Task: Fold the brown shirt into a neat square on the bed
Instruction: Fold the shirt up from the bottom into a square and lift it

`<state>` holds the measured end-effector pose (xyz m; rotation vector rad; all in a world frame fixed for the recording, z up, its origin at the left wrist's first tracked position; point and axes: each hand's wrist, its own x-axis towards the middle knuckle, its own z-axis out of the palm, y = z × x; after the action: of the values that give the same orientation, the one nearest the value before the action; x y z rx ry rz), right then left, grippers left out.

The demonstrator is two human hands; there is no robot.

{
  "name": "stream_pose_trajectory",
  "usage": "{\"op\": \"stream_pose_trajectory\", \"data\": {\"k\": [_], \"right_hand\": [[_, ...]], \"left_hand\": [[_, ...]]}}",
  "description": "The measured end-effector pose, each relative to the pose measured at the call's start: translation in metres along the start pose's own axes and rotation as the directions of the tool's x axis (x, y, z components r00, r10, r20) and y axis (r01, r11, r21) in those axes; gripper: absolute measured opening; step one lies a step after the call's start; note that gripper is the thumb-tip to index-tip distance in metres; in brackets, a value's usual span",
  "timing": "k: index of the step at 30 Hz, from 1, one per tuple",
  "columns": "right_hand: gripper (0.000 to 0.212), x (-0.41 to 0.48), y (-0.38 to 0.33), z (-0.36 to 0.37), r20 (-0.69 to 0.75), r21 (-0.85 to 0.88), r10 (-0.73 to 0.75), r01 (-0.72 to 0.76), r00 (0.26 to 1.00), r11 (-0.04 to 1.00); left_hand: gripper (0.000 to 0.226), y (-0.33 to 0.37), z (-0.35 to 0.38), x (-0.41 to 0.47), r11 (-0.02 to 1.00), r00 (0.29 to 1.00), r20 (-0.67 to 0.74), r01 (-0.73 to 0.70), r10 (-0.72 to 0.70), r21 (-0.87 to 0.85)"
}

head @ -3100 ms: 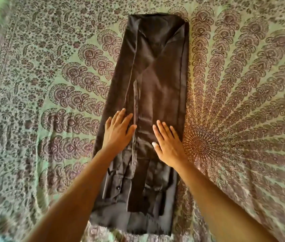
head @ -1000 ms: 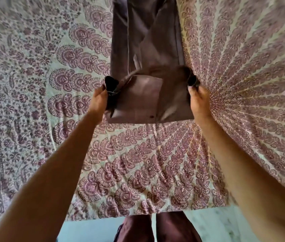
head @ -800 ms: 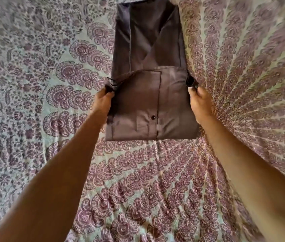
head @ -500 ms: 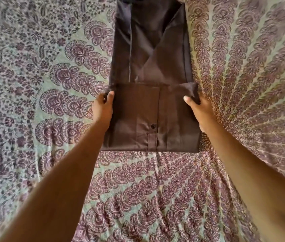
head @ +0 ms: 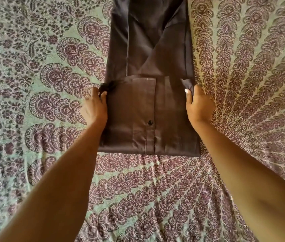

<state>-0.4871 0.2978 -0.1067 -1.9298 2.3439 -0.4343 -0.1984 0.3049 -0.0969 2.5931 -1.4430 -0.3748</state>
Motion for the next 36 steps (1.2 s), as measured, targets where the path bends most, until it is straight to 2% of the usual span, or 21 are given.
{"op": "stream_pose_trajectory", "data": {"k": [2, 4, 5, 6, 8, 9, 10, 11, 13, 19, 21, 23, 24, 26, 28, 30, 33, 36], "right_hand": [[0.037, -0.001, -0.002, -0.002, -0.016, -0.019, 0.065, -0.065, 0.998, 0.998], [0.037, -0.006, -0.007, -0.006, -0.106, -0.003, 0.068, -0.068, 0.992, 0.998], [0.038, -0.011, -0.013, -0.008, -0.150, 0.011, 0.018, -0.017, 0.989, 1.000], [0.041, -0.018, -0.021, -0.009, -0.154, 0.028, -0.062, 0.067, 0.986, 0.997], [0.049, -0.035, -0.035, -0.006, -0.040, 0.056, -0.216, 0.218, 0.976, 0.974], [0.053, -0.040, -0.036, -0.001, 0.040, 0.054, -0.248, 0.246, 0.968, 0.968], [0.057, -0.041, -0.033, 0.003, 0.114, 0.040, -0.248, 0.245, 0.962, 0.969], [0.062, -0.039, -0.028, 0.007, 0.180, 0.011, -0.233, 0.235, 0.956, 0.972], [0.068, -0.032, -0.015, 0.012, 0.272, -0.042, -0.224, 0.244, 0.936, 0.969], [0.072, -0.027, -0.016, 0.010, 0.345, -0.065, -0.218, 0.255, 0.913, 0.965], [0.073, -0.029, -0.019, 0.003, 0.363, -0.063, -0.194, 0.231, 0.911, 0.971], [0.067, -0.042, -0.025, -0.006, 0.313, -0.054, -0.200, 0.228, 0.928, 0.972], [0.064, -0.054, -0.028, -0.012, 0.290, -0.040, -0.239, 0.261, 0.927, 0.964], [0.060, -0.085, -0.027, -0.020, 0.285, 0.005, -0.346, 0.359, 0.894, 0.933], [0.060, -0.107, -0.016, -0.019, 0.318, 0.021, -0.376, 0.390, 0.870, 0.921], [0.061, -0.112, -0.004, -0.015, 0.360, -0.006, -0.351, 0.378, 0.864, 0.926], [0.063, -0.109, 0.001, -0.011, 0.389, -0.032, -0.356, 0.399, 0.850, 0.917], [0.062, -0.110, 0.000, -0.012, 0.395, -0.023, -0.359, 0.400, 0.846, 0.916]], "left_hand": [[0.040, 0.006, -0.004, -0.004, 0.999, 0.997, -0.071, 0.033, -0.035, -0.035], [0.043, 0.015, -0.008, -0.011, 0.999, 0.984, -0.177, 0.007, -0.013, -0.034], [0.041, 0.022, -0.008, -0.017, 0.995, 0.975, -0.212, -0.085, 0.071, -0.056], [0.040, 0.030, -0.006, -0.025, 0.969, 0.954, -0.213, -0.233, 0.213, -0.076], [0.048, 0.043, 0.006, -0.041, 0.847, 0.848, -0.039, -0.531, 0.529, -0.043], [0.054, 0.045, 0.014, -0.045, 0.789, 0.786, 0.081, -0.615, 0.614, -0.010], [0.058, 0.043, 0.020, -0.043, 0.762, 0.754, 0.172, -0.647, 0.634, 0.021], [0.059, 0.038, 0.023, -0.036, 0.772, 0.760, 0.221, -0.634, 0.611, 0.048], [0.055, 0.021, 0.024, -0.017, 0.831, 0.819, 0.238, -0.552, 0.523, 0.073], [0.054, -0.011, 0.005, 0.010, 0.947, 0.935, 0.250, -0.290, 0.251, 0.135], [0.055, -0.004, -0.002, 0.000, 0.967, 0.959, 0.194, -0.228, 0.204, 0.110], [0.055, 0.011, -0.007, -0.027, 0.968, 0.963, 0.132, -0.245, 0.237, 0.051], [0.056, 0.020, -0.007, -0.048, 0.953, 0.947, 0.122, -0.301, 0.297, 0.022], [0.055, 0.029, 0.000, -0.097, 0.880, 0.869, 0.160, -0.474, 0.469, -0.004], [0.054, 0.019, 0.013, -0.129, 0.802, 0.788, 0.216, -0.596, 0.576, 0.036], [0.053, -0.007, 0.021, -0.130, 0.793, 0.778, 0.262, -0.605, 0.570, 0.072], [0.056, -0.042, 0.017, -0.109, 0.810, 0.802, 0.275, -0.575, 0.530, 0.117], [0.056, -0.066, 0.004, -0.090, 0.890, 0.879, 0.269, -0.437, 0.393, 0.129]]}}
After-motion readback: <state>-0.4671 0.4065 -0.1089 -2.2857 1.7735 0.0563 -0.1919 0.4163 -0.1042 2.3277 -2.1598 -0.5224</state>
